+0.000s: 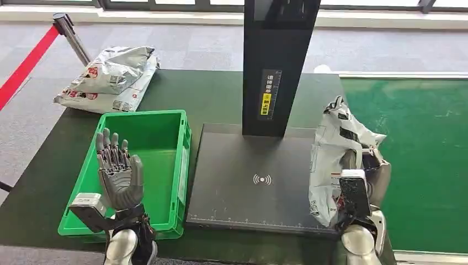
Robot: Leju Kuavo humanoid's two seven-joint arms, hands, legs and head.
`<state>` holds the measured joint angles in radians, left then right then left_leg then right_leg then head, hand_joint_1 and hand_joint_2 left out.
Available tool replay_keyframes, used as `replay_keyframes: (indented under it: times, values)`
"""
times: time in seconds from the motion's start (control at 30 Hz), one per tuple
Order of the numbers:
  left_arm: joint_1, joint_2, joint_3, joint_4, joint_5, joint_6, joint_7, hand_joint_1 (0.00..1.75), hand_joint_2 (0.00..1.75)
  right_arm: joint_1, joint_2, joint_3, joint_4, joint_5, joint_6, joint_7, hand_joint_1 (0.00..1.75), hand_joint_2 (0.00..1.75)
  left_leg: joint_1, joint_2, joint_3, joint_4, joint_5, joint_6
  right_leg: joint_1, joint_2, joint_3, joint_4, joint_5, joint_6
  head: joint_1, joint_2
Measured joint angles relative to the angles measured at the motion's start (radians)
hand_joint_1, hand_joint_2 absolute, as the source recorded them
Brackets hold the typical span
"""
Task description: Moved the parcel from conveyor to table for the left to box.
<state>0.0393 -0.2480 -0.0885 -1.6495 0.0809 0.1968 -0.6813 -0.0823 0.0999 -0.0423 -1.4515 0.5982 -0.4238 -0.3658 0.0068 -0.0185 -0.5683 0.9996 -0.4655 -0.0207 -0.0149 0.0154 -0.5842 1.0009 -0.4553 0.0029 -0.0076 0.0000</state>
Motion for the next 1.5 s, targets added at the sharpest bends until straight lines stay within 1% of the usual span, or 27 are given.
replay_keyframes:
  times: [0.1, 0.27, 0.63, 0.67, 0.73, 0.77, 0.8, 0.83, 0.9, 0.93, 1.03, 1.17, 1.2, 1.23, 1.27, 1.3, 1.4, 1.47, 1.5]
  values:
    - [0.000, 0.000, -0.005, -0.002, 0.000, -0.010, 0.008, 0.00, 1.75, 0.003, 0.000, 0.000, 0.000, 0.010, 0.002, 0.021, 0.00, 0.00, 0.000, 0.000, 0.000, 0.000, 0.000, 0.000, 0.000, 0.000, 0.000, 0.000, 0.000, 0.000, 0.000, 0.000]
    - [0.000, 0.000, -0.007, -0.002, -0.001, -0.016, 0.014, 0.00, 1.75, 0.014, -0.002, 0.000, 0.007, 0.011, 0.026, 0.028, 0.00, 0.00, 0.000, 0.000, 0.000, 0.000, 0.000, 0.000, 0.000, 0.000, 0.000, 0.000, 0.000, 0.000, 0.000, 0.000]
    - [0.004, 0.000, -0.007, -0.002, -0.005, -0.023, 0.014, 0.00, 1.75, 0.019, -0.005, 0.002, 0.021, 0.060, 0.122, 0.039, 0.00, 0.00, 0.000, 0.000, 0.000, 0.000, 0.000, 0.000, 0.000, 0.000, 0.000, 0.000, 0.000, 0.000, 0.000, 0.000]
    - [0.004, 0.000, -0.008, -0.002, -0.006, -0.023, 0.014, 0.00, 1.75, 0.020, -0.006, 0.006, 0.023, 0.036, 0.160, 0.036, 0.00, 0.00, 0.000, 0.000, 0.000, 0.000, 0.000, 0.000, 0.000, 0.000, 0.000, 0.000, 0.000, 0.000, 0.000, 0.000]
    - [0.003, 0.000, -0.008, -0.001, -0.008, -0.023, 0.014, 0.00, 1.75, 0.024, -0.010, 0.013, 0.027, -0.039, 0.288, 0.024, 0.00, 0.00, 0.000, 0.000, 0.000, 0.000, 0.000, 0.000, 0.000, 0.000, 0.000, 0.000, 0.000, 0.000, 0.000, 0.000]
    - [0.002, 0.000, -0.008, -0.001, -0.009, -0.023, 0.014, 0.00, 1.75, 0.028, -0.011, 0.015, 0.028, -0.054, 0.314, 0.019, 0.00, 0.00, 0.000, 0.000, 0.000, 0.000, 0.000, 0.000, 0.000, 0.000, 0.000, 0.000, 0.000, 0.000, 0.000, 0.000]
    - [0.001, 0.001, -0.008, 0.002, -0.016, -0.023, 0.014, 0.00, 1.75, 0.031, -0.012, 0.017, 0.034, -0.134, 0.433, -0.004, 0.00, 0.00, 0.000, 0.000, 0.000, 0.000, 0.000, 0.000, 0.000, 0.000, 0.000, 0.000, 0.000, 0.000, 0.000, 0.000]
    - [-0.001, 0.001, -0.008, 0.004, -0.021, -0.021, 0.014, 0.00, 1.75, 0.033, -0.013, 0.021, 0.041, -0.179, 0.498, -0.022, 0.00, 0.00, 0.000, 0.000, 0.000, 0.000, 0.000, 0.000, 0.000, 0.000, 0.000, 0.000, 0.000, 0.000, 0.000, 0.000]
    - [-0.004, 0.002, -0.008, 0.008, -0.027, -0.019, 0.014, 0.00, 1.75, 0.036, -0.016, 0.037, 0.052, -0.233, 0.572, -0.057, 0.00, 0.00, 0.000, 0.000, 0.000, 0.000, 0.000, 0.000, 0.000, 0.000, 0.000, 0.000, 0.000, 0.000, 0.000, 0.000]
    - [-0.004, 0.002, -0.008, 0.008, -0.032, -0.018, 0.014, 0.00, 1.75, 0.037, -0.016, 0.045, 0.058, -0.253, 0.592, -0.069, 0.00, 0.00, 0.000, 0.000, 0.000, 0.000, 0.000, 0.000, 0.000, 0.000, 0.000, 0.000, 0.000, 0.000, 0.000, 0.000]
    - [-0.004, 0.001, -0.014, 0.008, -0.048, -0.011, 0.014, 0.00, 1.75, 0.035, -0.017, 0.063, 0.075, -0.286, 0.594, -0.088, 0.00, 0.00, 0.000, 0.000, 0.000, 0.000, 0.000, 0.000, 0.000, 0.000, 0.000, 0.000, 0.000, 0.000, 0.000, 0.000]
    - [-0.004, 0.001, -0.016, 0.006, -0.061, -0.003, 0.018, 0.00, 1.75, 0.031, -0.017, 0.066, 0.079, -0.308, 0.539, -0.122, 0.00, 0.00, 0.000, 0.000, 0.000, 0.000, 0.000, 0.000, 0.000, 0.000, 0.000, 0.000, 0.000, 0.000, 0.000, 0.000]
    - [-0.004, 0.001, -0.018, 0.006, -0.067, -0.005, 0.017, 0.00, 1.75, 0.031, -0.018, 0.066, 0.077, -0.299, 0.504, -0.134, 0.00, 0.00, 0.000, 0.000, 0.000, 0.000, 0.000, 0.000, 0.000, 0.000, 0.000, 0.000, 0.000, 0.000, 0.000, 0.000]
    - [-0.004, 0.001, -0.024, 0.005, -0.078, -0.015, 0.014, 0.00, 1.75, 0.034, -0.018, 0.066, 0.066, -0.278, 0.440, -0.155, 0.00, 0.00, 0.000, 0.000, 0.000, 0.000, 0.000, 0.000, 0.000, 0.000, 0.000, 0.000, 0.000, 0.000, 0.000, 0.000]
    - [-0.004, 0.002, -0.032, 0.002, -0.095, -0.026, 0.008, 0.00, 1.75, 0.034, -0.018, 0.066, 0.041, -0.254, 0.345, -0.180, 0.00, 1.75, 0.000, 0.000, 0.000, 0.000, 0.000, 0.000, -0.001, 0.000, 0.000, 0.000, 0.000, 0.000, 0.000, 0.000]
    - [-0.005, 0.001, -0.045, -0.002, -0.107, -0.032, 0.005, 0.00, 1.75, 0.031, -0.018, 0.066, 0.018, -0.243, 0.293, -0.185, 0.00, 1.75, 0.000, 0.000, 0.000, 0.000, 0.000, 0.000, 0.000, 0.000, 0.000, 0.000, 0.000, 0.000, 0.000, 0.000]
    - [-0.009, 0.002, -0.076, -0.008, -0.132, -0.067, -0.003, 0.00, 1.75, 0.028, -0.018, 0.064, -0.039, -0.216, 0.188, -0.211, 0.00, 1.75, 0.000, 0.001, 0.001, 0.001, 0.000, 0.000, -0.001, 0.001, -0.001, 0.000, 0.000, 0.000, 0.000, 0.000]
    - [-0.030, 0.002, -0.115, -0.006, -0.175, -0.103, -0.002, 0.00, 1.75, 0.029, -0.016, 0.060, -0.086, -0.170, 0.066, -0.257, 0.00, 1.75, -0.001, 0.000, 0.000, 0.001, 0.000, 0.001, -0.001, -0.001, -0.001, -0.001, 0.000, 0.000, 0.000, 0.000]
    - [-0.051, 0.001, -0.147, -0.002, -0.206, -0.118, 0.013, 0.00, 1.75, 0.027, -0.013, 0.059, -0.118, -0.123, -0.016, -0.278, 0.00, 1.75, -0.001, -0.001, 0.000, 0.001, 0.000, 0.001, 0.000, -0.001, -0.001, -0.001, 0.000, 0.000, 0.000, 0.000]
